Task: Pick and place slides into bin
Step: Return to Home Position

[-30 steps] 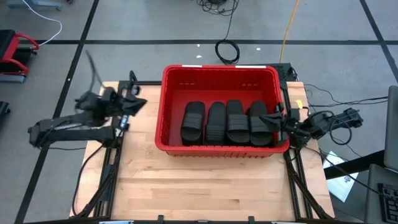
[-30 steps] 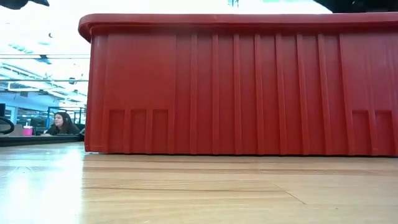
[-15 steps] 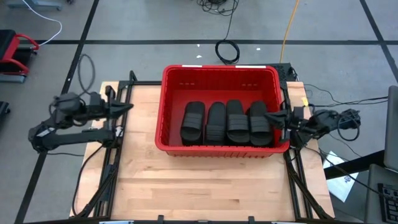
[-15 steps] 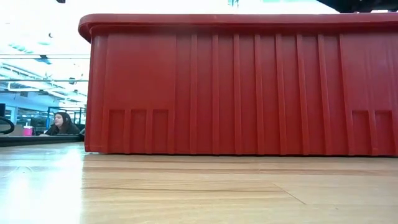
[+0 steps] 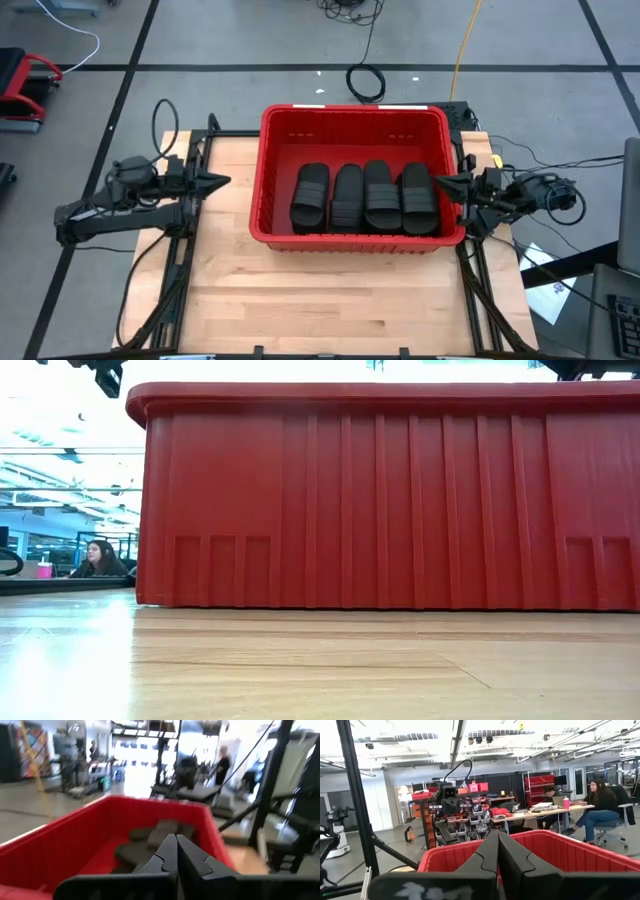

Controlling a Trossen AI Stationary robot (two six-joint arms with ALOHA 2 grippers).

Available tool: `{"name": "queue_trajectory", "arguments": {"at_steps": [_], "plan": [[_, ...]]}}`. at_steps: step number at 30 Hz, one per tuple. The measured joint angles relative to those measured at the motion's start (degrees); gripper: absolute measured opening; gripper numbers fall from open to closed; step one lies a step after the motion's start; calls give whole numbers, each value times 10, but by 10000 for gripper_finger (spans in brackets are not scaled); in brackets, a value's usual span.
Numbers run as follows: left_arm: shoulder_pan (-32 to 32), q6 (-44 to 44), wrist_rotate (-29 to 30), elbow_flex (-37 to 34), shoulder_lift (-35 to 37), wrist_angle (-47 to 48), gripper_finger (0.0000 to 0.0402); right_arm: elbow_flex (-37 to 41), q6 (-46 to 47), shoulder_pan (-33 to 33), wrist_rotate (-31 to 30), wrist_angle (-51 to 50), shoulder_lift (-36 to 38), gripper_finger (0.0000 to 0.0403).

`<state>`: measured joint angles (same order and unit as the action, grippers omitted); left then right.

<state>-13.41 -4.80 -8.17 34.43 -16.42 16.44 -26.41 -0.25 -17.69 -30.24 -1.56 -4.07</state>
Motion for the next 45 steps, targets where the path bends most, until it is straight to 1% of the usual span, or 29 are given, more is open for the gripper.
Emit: {"name": "queue_trajectory", "arguments": {"at_steps": [2, 6, 9, 12, 18, 27, 32, 36, 45], "plan": [[0, -20, -10, -26, 3, -65, 0, 0, 0, 0, 0, 0, 0, 0], [0, -57, -11, -76, 16, -176, 0, 0, -2, 0, 0, -4, 0, 0], [0, -91, -13, -110, 16, -239, 0, 0, 3, 0, 0, -4, 0, 0], [3, -108, -11, -123, 15, -269, 0, 0, 14, 0, 2, -4, 0, 0], [7, -102, 6, -123, 15, -274, 0, 0, 15, 0, -2, -4, 0, 0], [7, -151, 3, -123, 15, -229, 0, 0, 25, 0, -2, -4, 0, 0], [7, -171, -4, -123, 15, -222, 0, 0, 7, 0, -2, -4, 0, 0], [7, -167, -13, -123, 15, -222, 0, 0, -21, 0, -1, -4, 0, 0], [7, -161, -13, -123, 15, -222, 1, 0, -20, 0, 0, -4, 0, 0]]}}
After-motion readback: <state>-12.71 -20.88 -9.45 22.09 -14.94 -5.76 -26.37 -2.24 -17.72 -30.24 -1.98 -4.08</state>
